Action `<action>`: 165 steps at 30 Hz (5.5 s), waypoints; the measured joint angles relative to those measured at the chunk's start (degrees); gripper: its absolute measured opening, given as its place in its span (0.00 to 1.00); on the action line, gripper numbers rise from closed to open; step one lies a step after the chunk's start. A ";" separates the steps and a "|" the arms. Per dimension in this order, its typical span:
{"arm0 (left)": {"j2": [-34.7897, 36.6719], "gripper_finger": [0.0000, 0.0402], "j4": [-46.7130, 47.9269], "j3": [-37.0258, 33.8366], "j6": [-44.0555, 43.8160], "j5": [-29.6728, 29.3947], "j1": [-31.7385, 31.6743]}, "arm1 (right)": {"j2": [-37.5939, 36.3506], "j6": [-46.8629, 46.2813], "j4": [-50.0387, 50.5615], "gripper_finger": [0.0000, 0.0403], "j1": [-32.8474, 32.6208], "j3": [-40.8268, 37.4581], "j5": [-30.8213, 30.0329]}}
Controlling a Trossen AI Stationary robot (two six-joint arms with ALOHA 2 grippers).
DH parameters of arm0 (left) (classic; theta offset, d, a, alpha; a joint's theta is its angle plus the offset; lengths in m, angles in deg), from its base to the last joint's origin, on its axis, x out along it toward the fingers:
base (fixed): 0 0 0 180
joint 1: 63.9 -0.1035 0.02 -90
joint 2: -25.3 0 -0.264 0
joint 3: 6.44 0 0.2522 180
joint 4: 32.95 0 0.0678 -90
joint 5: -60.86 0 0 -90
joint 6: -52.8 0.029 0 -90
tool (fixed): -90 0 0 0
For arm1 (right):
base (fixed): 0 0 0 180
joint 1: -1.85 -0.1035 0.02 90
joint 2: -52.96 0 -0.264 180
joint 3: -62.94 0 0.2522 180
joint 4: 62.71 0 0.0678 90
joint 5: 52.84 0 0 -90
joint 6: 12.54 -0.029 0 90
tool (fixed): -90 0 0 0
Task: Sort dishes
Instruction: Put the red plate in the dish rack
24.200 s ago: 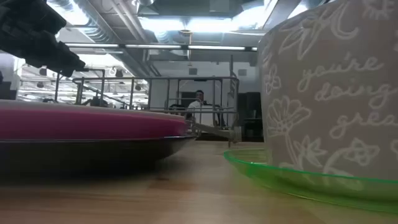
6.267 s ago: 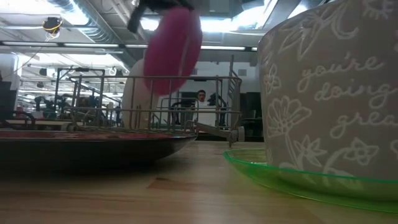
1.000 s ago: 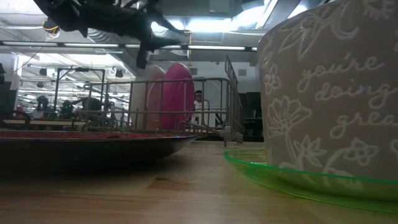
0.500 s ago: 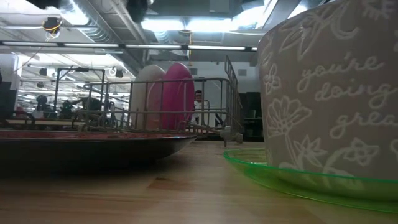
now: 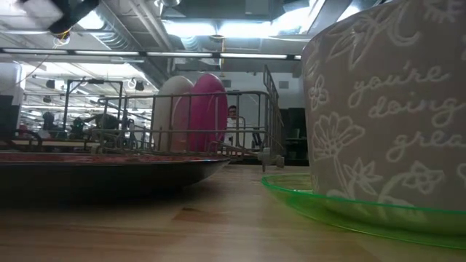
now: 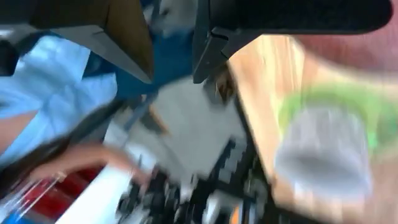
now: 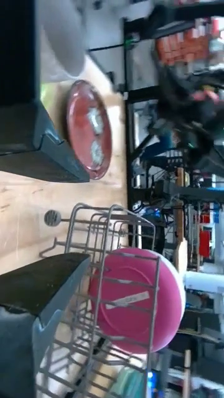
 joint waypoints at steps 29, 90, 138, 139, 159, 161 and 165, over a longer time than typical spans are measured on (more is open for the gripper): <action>-11.62 0.34 32.15 9.25 4.77 -8.23 5.53 | -0.02 -4.27 0.11 0.49 0.00 0.00 -1.50; -22.71 0.25 40.22 9.21 34.82 -38.57 7.69 | -0.02 -7.59 0.11 0.49 -0.01 0.00 -3.80; -12.46 0.00 31.01 21.10 -0.22 -51.17 7.75 | 0.03 -7.04 0.55 0.49 -0.01 0.00 -1.64; -12.00 0.00 31.08 21.27 -1.02 -51.50 7.71 | 0.03 -7.04 0.56 0.49 -0.01 0.01 -1.26; -1.44 0.00 26.61 24.85 2.45 -56.32 3.42 | 0.03 -6.99 5.67 0.49 -0.01 0.01 -0.79; -0.18 0.00 25.16 24.85 4.76 -56.95 2.55 | 0.05 -6.98 5.82 0.49 -0.01 0.00 -0.78; 2.33 0.00 25.23 24.85 7.19 -57.23 0.04 | 0.30 -6.98 5.95 0.49 -0.01 0.01 -0.78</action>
